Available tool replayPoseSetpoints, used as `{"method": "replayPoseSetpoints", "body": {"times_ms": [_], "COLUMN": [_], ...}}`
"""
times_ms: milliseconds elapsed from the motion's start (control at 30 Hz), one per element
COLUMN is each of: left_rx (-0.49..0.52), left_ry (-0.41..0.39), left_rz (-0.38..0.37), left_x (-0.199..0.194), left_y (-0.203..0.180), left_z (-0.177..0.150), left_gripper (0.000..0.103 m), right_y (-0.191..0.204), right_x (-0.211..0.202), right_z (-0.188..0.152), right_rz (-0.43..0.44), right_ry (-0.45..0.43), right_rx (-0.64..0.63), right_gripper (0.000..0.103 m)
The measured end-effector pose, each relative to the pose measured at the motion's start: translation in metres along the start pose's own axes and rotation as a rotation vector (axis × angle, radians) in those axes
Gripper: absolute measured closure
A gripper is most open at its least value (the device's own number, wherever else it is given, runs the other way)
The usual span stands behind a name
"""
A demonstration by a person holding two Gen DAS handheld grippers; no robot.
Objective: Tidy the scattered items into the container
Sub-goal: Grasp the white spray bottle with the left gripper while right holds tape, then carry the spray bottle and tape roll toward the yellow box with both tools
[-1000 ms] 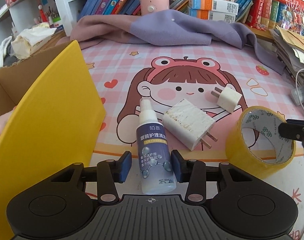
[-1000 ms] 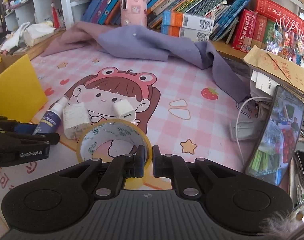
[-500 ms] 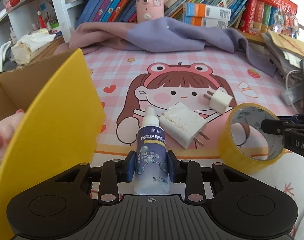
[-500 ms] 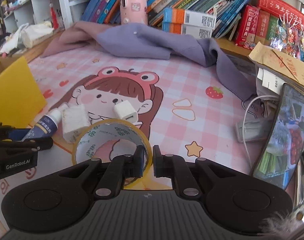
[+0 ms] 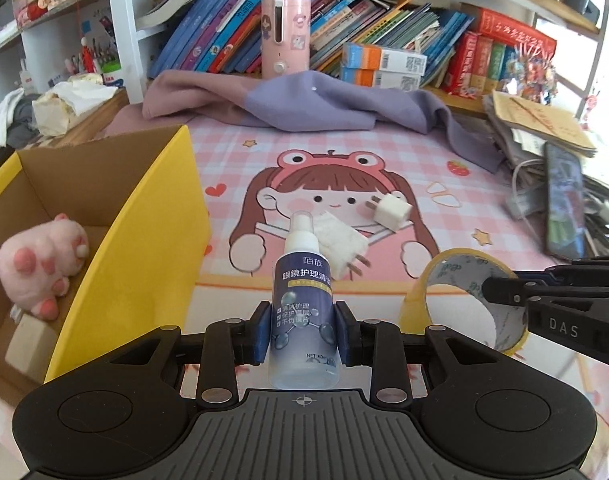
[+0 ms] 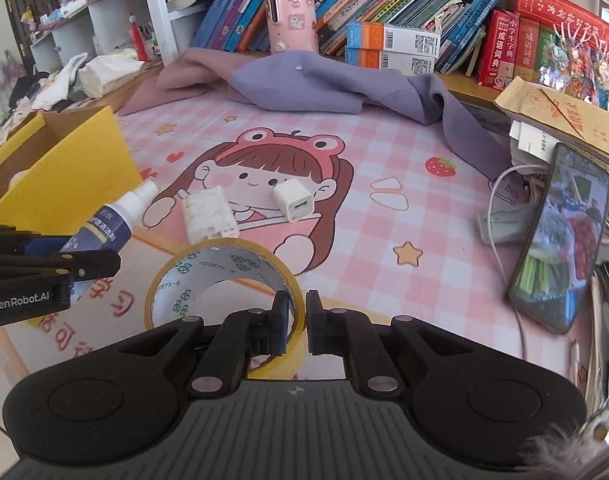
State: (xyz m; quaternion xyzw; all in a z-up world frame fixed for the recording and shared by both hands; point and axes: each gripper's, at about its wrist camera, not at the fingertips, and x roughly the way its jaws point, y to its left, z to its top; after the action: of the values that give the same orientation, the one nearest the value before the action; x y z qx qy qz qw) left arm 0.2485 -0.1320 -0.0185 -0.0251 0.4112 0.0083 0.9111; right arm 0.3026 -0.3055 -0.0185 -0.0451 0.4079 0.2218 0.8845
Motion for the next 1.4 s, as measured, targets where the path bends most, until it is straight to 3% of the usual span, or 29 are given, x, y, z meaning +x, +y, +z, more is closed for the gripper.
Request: {"method": "replayPoseSetpoints", "body": {"times_ms": [433,800,1400], "left_rx": [0.019,0.09,0.102], "left_ry": [-0.02,-0.074,-0.135], "left_rz": [-0.149,-0.249,-0.283], "left_x": [-0.044,-0.075,-0.158], "left_y": [0.007,0.017,0.086], "left_z": [-0.022,-0.044,-0.109], "left_gripper": [0.072,0.072,0.072], "right_y": [0.017,0.046,0.16], "right_x": [-0.052,-0.088,-0.136], "right_z": [-0.031,-0.058,-0.106], "right_rz": [-0.043,-0.155,-0.166], "right_ry": [-0.019,-0.043,-0.092], "right_rx": [0.038,0.077,0.056], "right_gripper": [0.094,0.094,0.094]}}
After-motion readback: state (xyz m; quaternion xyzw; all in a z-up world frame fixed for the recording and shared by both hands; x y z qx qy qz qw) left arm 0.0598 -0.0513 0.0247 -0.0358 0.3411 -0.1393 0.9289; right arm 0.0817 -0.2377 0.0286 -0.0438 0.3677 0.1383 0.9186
